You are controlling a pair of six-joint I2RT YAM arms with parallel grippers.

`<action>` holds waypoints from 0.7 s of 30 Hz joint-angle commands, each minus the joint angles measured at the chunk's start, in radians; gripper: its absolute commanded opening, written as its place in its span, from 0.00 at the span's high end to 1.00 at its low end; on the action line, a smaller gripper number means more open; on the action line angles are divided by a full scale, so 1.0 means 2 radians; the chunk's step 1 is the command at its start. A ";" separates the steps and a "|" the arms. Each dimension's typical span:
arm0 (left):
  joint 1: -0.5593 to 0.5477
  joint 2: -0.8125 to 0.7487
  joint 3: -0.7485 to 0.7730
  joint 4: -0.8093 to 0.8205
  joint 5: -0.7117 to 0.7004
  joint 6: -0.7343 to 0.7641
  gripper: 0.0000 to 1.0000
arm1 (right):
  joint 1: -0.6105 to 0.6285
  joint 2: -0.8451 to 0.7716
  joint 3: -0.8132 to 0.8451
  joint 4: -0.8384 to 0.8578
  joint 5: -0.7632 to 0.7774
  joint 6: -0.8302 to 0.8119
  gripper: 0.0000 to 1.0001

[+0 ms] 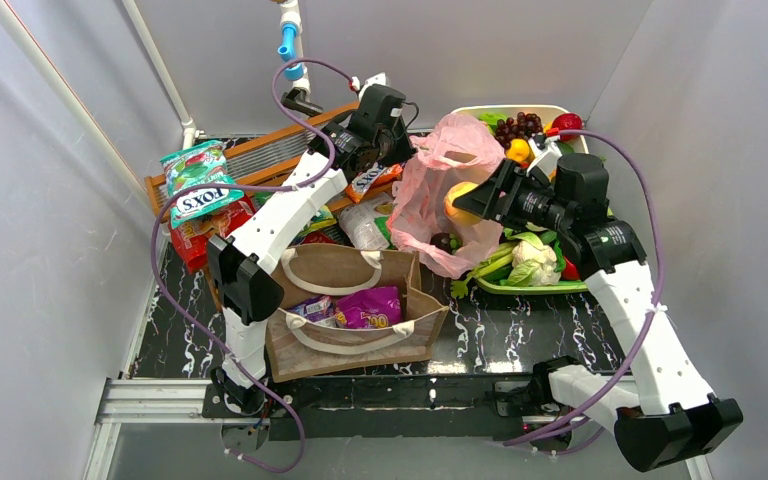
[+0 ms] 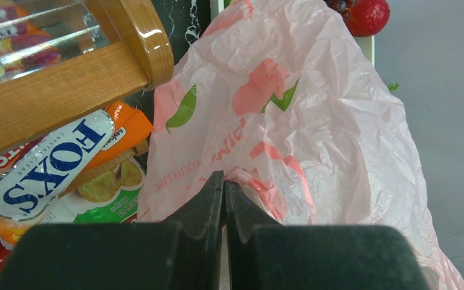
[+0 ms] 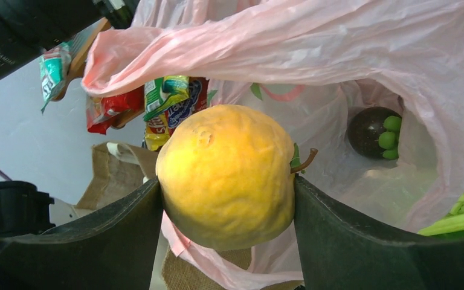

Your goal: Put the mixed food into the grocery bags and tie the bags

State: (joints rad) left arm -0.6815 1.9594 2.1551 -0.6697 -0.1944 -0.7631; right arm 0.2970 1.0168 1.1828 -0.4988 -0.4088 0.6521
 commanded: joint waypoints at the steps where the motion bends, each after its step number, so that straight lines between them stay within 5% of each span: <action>1: 0.004 -0.009 0.005 0.002 0.003 -0.002 1.00 | 0.004 0.005 0.024 0.005 0.022 -0.007 0.23; 18: 0.004 -0.019 -0.007 0.005 0.000 -0.002 1.00 | 0.012 0.046 0.055 -0.052 0.020 -0.029 0.13; 20: 0.004 -0.019 -0.009 0.005 0.000 -0.002 1.00 | 0.015 0.056 0.059 -0.058 0.012 -0.038 0.81; 21: 0.003 -0.020 -0.010 0.005 0.000 -0.002 1.00 | 0.018 0.057 0.059 -0.062 0.021 -0.037 0.99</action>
State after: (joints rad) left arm -0.6815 1.9594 2.1479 -0.6559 -0.1936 -0.7635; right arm 0.3164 1.1137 1.2469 -0.5976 -0.3656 0.6094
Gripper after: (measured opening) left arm 0.010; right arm 0.588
